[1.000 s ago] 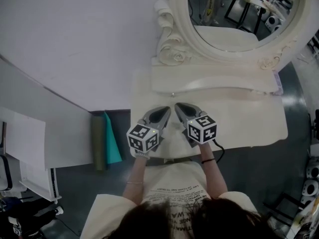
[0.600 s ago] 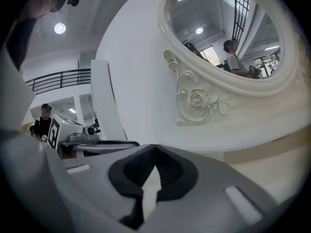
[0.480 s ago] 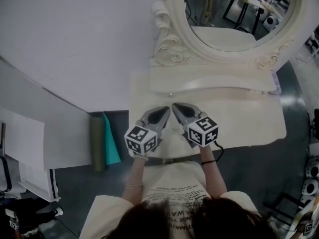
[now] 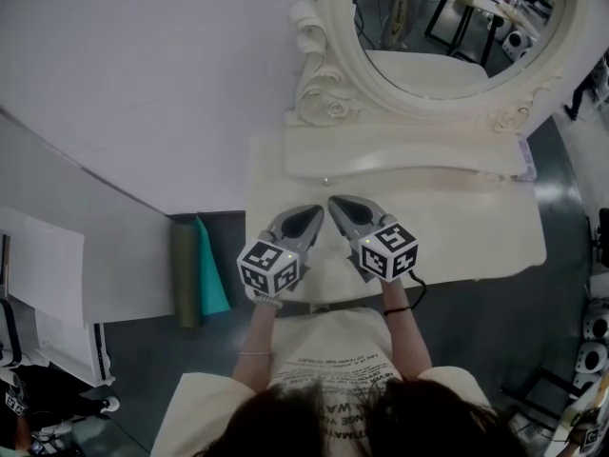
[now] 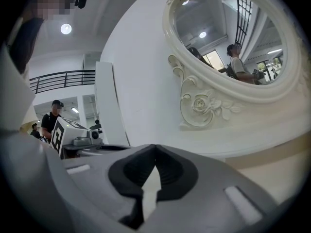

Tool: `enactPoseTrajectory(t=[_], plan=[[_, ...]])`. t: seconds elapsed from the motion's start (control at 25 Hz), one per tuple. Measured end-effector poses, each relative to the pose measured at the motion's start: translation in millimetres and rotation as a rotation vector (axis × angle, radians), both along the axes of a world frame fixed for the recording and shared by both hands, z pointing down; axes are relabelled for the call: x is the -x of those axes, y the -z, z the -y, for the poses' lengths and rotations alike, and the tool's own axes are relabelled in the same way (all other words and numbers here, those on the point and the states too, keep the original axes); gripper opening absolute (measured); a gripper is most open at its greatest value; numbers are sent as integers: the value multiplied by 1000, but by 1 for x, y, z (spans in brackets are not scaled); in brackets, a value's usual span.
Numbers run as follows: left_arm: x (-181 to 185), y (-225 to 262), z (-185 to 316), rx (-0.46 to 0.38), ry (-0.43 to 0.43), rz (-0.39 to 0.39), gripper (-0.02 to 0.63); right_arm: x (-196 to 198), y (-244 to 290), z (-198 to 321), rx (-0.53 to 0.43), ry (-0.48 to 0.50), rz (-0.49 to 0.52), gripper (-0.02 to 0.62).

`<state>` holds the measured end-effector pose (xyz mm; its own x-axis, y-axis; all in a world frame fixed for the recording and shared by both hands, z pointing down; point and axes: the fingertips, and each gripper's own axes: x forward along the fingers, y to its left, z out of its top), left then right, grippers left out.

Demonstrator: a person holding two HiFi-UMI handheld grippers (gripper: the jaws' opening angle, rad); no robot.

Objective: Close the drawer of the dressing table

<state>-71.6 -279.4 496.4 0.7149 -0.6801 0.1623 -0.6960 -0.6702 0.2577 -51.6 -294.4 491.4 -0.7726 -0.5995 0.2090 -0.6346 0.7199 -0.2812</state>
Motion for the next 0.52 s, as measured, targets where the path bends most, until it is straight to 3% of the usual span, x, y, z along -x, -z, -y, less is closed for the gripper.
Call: enactPoseTrajectory(t=[0.52], plan=[[2,3,-3,-14,-10,9,2,4,0,-4,-5,2,13,3]])
